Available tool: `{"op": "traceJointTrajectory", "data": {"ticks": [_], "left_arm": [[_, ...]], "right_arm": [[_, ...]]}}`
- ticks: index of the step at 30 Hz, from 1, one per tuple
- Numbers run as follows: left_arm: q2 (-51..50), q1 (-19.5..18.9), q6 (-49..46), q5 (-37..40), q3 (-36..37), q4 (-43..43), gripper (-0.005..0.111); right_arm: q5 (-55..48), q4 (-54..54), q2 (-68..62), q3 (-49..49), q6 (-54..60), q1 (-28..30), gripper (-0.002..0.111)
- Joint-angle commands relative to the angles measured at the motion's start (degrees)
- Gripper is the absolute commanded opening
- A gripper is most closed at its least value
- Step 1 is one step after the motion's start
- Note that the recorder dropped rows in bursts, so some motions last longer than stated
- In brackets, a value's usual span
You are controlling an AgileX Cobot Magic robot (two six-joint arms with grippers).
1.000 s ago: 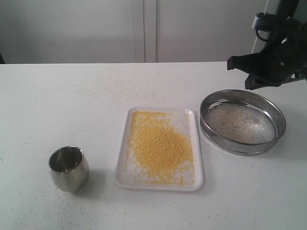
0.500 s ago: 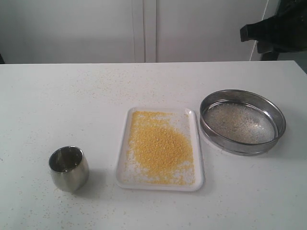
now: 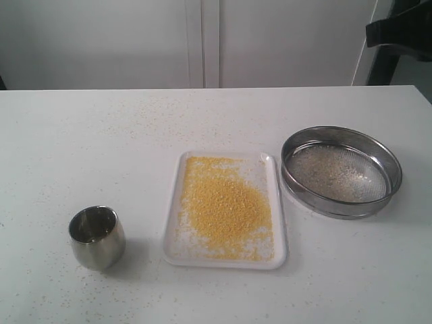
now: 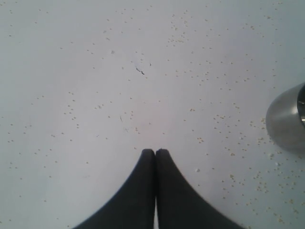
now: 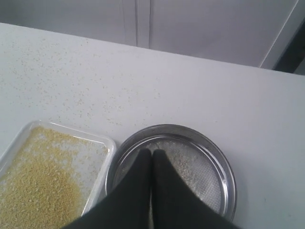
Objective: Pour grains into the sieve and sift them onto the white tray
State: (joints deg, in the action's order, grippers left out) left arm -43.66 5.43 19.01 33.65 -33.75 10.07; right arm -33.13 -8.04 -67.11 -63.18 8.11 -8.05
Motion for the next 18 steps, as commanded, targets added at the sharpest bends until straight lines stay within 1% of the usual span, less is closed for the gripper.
{"op": "traceJointTrajectory", "data": {"ticks": [1,18], "left_arm": [[0.5,-0.1,0.1,0.6,-0.2,-0.1,0.0],[0.5,-0.1,0.1,0.6,-0.2,-0.1,0.0]], "right_arm": [[1.4,0.4,6.2,2.8,1.1,-0.2,0.0],[2.5,1.0,26.5,15.8,1.1,-0.2,0.0]]}}
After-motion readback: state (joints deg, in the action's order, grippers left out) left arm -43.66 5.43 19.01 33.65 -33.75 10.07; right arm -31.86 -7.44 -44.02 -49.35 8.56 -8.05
